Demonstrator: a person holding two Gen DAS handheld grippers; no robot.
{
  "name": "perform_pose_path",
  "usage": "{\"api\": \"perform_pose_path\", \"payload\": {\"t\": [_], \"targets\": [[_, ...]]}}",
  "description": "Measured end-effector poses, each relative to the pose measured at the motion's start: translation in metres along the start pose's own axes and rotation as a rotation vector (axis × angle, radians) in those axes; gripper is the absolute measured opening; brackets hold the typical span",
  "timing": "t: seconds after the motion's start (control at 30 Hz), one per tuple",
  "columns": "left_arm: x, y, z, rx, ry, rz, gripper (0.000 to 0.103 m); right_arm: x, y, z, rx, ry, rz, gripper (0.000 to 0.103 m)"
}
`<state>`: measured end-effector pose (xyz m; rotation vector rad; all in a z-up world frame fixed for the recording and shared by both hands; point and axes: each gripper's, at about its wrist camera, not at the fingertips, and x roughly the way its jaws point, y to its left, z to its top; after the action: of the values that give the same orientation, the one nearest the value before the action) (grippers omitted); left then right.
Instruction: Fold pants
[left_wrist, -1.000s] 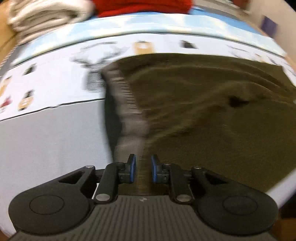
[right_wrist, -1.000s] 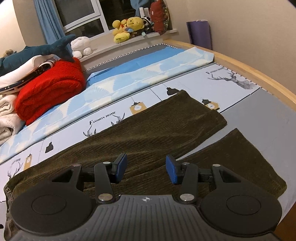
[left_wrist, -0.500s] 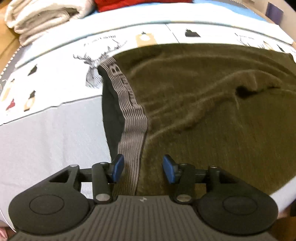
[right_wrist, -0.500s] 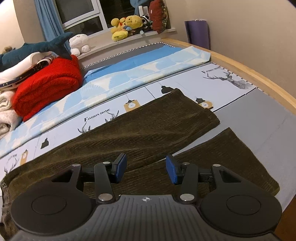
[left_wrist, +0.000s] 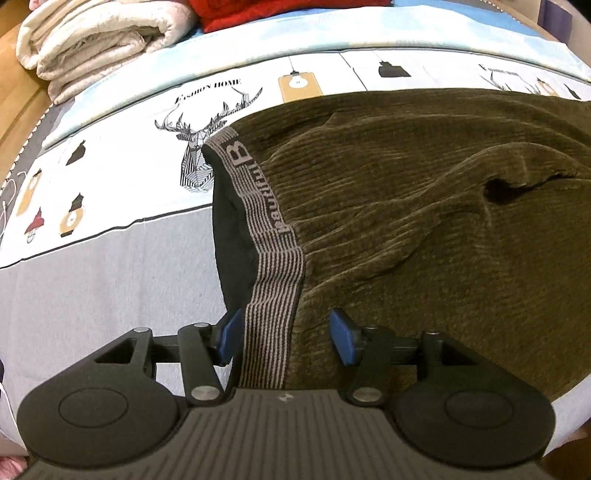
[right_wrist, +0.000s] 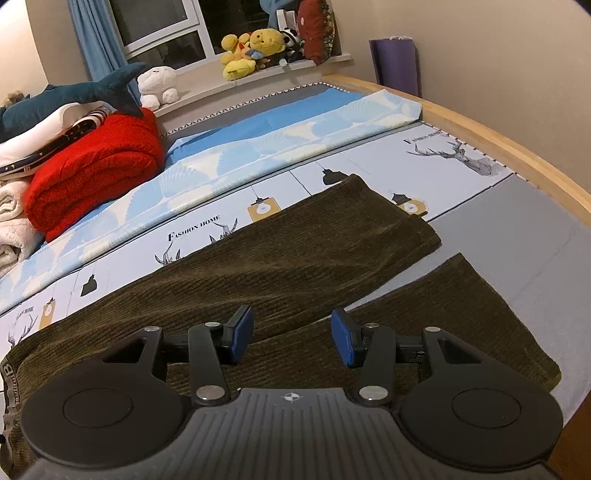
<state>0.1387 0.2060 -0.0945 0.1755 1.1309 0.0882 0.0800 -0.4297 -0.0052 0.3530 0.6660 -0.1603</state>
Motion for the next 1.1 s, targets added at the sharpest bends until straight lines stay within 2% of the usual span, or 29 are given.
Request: {"api": "perform_pose_path", "payload": {"t": [0.37, 0.43, 0.5, 0.57, 0.7, 0.83, 0.93, 1.0, 1.1], "targets": [[-0.006, -0.011, 0.025, -0.057, -0.052, -0.013, 0.057, 0.004, 0.026, 0.006, -0.035, -0.051, 0.032, 0.049], [-0.009, -0.015, 0.032, -0.071, -0.072, -0.018, 0.048, 0.005, 0.032, 0.008, -0.039, -0.067, 0.045, 0.049], [-0.012, -0.018, 0.039, -0.091, -0.093, -0.028, 0.034, 0.006, 0.039, 0.010, -0.055, -0.077, 0.060, 0.049], [-0.016, -0.023, 0.046, -0.108, -0.118, -0.040, 0.030, 0.007, 0.046, 0.011, -0.077, -0.078, 0.072, 0.048], [-0.019, -0.036, 0.062, -0.132, -0.145, -0.063, 0.030, 0.010, 0.066, 0.012, -0.144, -0.082, 0.087, 0.048], [-0.020, -0.049, 0.077, -0.152, -0.178, -0.039, 0.031, 0.011, 0.084, 0.011, -0.199, -0.084, 0.109, 0.048], [-0.019, -0.047, 0.093, -0.238, -0.180, -0.061, 0.033, 0.009, 0.091, 0.011, -0.205, -0.082, 0.135, 0.048], [-0.016, -0.043, 0.116, -0.289, -0.164, -0.106, 0.043, 0.009, 0.094, 0.011, -0.194, -0.081, 0.146, 0.048], [-0.010, -0.042, 0.153, -0.282, -0.229, -0.070, 0.054, 0.008, 0.097, 0.012, -0.173, -0.075, 0.169, 0.048]]}}
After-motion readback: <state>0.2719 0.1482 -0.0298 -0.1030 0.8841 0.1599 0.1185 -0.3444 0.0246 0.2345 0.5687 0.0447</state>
